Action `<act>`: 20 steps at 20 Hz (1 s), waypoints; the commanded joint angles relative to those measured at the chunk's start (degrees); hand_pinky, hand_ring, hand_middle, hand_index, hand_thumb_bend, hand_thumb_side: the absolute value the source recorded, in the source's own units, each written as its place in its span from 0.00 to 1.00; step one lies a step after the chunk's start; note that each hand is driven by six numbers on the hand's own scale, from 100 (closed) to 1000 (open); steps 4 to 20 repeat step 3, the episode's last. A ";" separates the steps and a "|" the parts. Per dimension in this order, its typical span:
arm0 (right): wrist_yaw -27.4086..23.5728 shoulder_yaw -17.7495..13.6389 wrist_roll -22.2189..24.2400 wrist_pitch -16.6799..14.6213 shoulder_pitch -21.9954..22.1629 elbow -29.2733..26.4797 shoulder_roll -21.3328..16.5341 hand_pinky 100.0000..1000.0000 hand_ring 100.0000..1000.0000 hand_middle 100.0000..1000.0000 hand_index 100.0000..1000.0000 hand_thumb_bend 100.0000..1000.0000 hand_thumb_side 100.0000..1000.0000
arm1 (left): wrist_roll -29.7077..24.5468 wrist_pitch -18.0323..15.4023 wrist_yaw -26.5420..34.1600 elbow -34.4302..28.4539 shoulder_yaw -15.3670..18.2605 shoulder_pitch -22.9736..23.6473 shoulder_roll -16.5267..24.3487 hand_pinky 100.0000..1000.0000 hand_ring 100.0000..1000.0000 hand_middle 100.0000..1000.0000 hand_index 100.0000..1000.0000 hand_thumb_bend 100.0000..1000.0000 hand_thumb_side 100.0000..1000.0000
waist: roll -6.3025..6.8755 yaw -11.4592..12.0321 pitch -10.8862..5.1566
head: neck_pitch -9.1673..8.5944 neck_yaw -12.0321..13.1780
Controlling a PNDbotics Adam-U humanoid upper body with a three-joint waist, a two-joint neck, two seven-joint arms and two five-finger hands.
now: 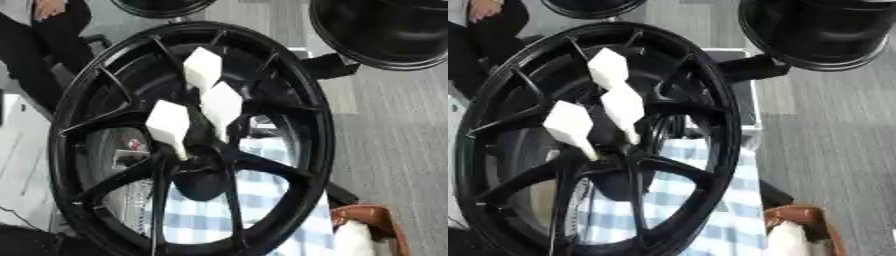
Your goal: Pull the pin out of the wheel hub.
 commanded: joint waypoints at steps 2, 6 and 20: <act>1.14 0.10 0.10 -0.56 -0.55 -0.71 -1.90 0.68 0.48 0.37 0.74 0.00 0.57 | -0.15 -4.02 0.05 -0.92 -1.61 -1.04 -0.63 0.80 0.64 0.53 0.80 0.00 0.47 | -0.04 -0.05 -0.63 | -0.65 0.41; 1.25 0.14 0.15 -0.61 -0.64 -0.71 -1.98 0.68 0.49 0.37 0.74 0.00 0.57 | -0.40 -4.56 -0.03 -0.93 -1.97 -1.15 -1.12 0.79 0.64 0.53 0.80 0.00 0.47 | -0.08 -0.06 -0.59 | -0.70 0.46; 1.25 0.14 0.15 -0.61 -0.64 -0.71 -1.98 0.68 0.49 0.37 0.74 0.00 0.57 | -0.40 -4.56 -0.03 -0.93 -1.97 -1.15 -1.12 0.79 0.64 0.53 0.80 0.00 0.47 | -0.08 -0.06 -0.59 | -0.70 0.46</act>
